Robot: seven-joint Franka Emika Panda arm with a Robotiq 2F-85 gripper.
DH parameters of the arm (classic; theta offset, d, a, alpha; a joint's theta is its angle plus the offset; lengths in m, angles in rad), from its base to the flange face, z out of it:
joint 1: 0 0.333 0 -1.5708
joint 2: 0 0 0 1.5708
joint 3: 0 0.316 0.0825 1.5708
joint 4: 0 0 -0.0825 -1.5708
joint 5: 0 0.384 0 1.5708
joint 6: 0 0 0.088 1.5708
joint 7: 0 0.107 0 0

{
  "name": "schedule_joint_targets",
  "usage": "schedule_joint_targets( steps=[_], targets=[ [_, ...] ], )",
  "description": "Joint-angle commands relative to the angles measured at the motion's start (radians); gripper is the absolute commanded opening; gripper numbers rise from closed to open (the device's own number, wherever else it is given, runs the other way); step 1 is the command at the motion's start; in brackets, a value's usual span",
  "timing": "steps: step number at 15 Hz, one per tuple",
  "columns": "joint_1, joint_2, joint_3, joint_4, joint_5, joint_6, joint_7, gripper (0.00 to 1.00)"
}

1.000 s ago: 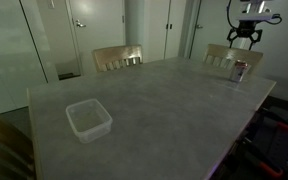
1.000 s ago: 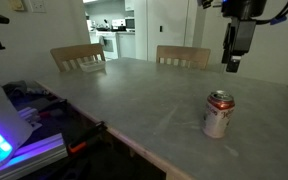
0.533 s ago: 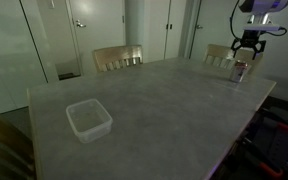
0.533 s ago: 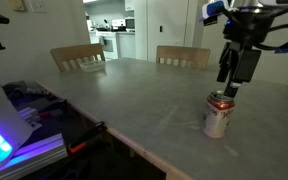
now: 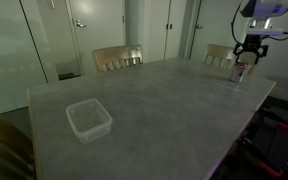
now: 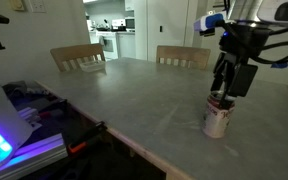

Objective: Move the can to the left

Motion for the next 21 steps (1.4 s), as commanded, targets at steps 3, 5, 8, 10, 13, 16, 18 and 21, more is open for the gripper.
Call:
schedule_joint_targets(
  steps=[3, 5, 8, 10, 13, 16, 18, 21],
  targets=[
    [-0.011, -0.005, 0.014, -0.014, 0.036, 0.002, -0.038, 0.52],
    [-0.011, -0.008, 0.015, -0.015, 0.036, 0.005, -0.039, 0.39],
    [-0.008, -0.016, 0.016, -0.020, 0.035, 0.009, -0.044, 0.34],
    [-0.003, -0.023, 0.018, -0.024, 0.032, 0.012, -0.046, 0.33],
    [0.014, -0.044, 0.026, -0.036, 0.031, 0.025, -0.035, 0.33],
    [0.047, -0.075, 0.042, -0.052, 0.023, 0.041, -0.020, 0.32],
    [0.076, -0.105, 0.058, -0.067, 0.018, 0.053, -0.013, 0.32],
    [0.130, -0.150, 0.086, -0.084, 0.012, 0.055, 0.007, 0.32]
  ],
)
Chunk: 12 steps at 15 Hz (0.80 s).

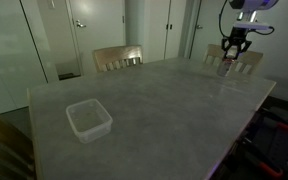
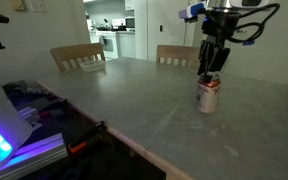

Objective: Move the can to the left

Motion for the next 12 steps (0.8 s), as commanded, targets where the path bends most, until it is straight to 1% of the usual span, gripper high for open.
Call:
schedule_joint_targets(
  steps=[1, 7, 12],
  targets=[
    [0.056, -0.077, 0.033, -0.054, 0.007, 0.026, 0.018, 0.32],
    [0.168, -0.136, 0.098, -0.058, -0.018, 0.013, 0.105, 0.32],
    [0.267, -0.203, 0.157, -0.112, -0.073, 0.025, 0.209, 0.32]
  ],
)
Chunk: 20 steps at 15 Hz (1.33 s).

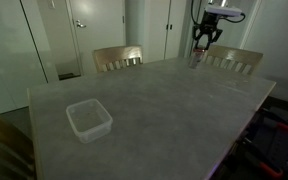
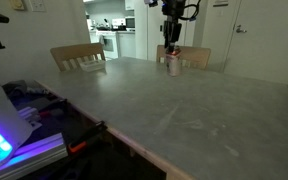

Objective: Move the can to the left

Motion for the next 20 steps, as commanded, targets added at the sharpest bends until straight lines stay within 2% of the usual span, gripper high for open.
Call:
schedule_joint_targets(
  steps=[1, 10, 20],
  targets=[
    [0.057, -0.075, 0.043, -0.076, -0.051, 0.026, 0.071, 0.32],
    [0.197, -0.186, 0.201, -0.208, -0.172, 0.027, 0.235, 0.32],
    [0.317, -0.278, 0.379, -0.350, -0.124, 0.025, 0.285, 0.32]
  ],
)
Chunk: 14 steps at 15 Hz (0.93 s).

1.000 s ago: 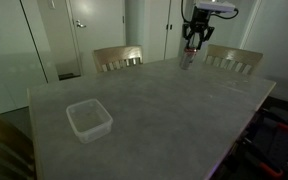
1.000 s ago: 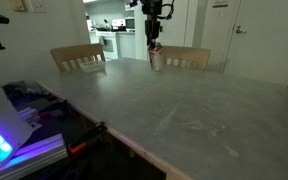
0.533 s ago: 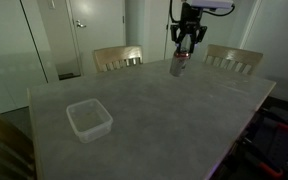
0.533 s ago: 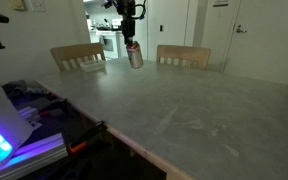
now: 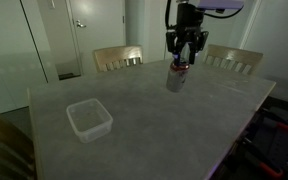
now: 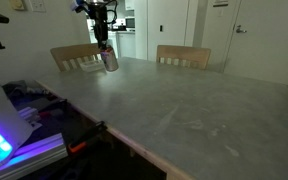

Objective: Move the can to the left

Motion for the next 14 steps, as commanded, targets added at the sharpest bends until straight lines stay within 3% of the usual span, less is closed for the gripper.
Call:
schedule_joint_targets(
  steps=[1, 7, 14],
  targets=[
    [0.035, -0.041, 0.048, -0.049, 0.037, 0.016, -0.014, 0.32],
    [0.111, -0.014, 0.117, -0.031, 0.149, -0.001, -0.089, 0.32],
    [0.159, 0.055, 0.164, 0.019, 0.183, 0.005, -0.152, 0.32]
  ],
)
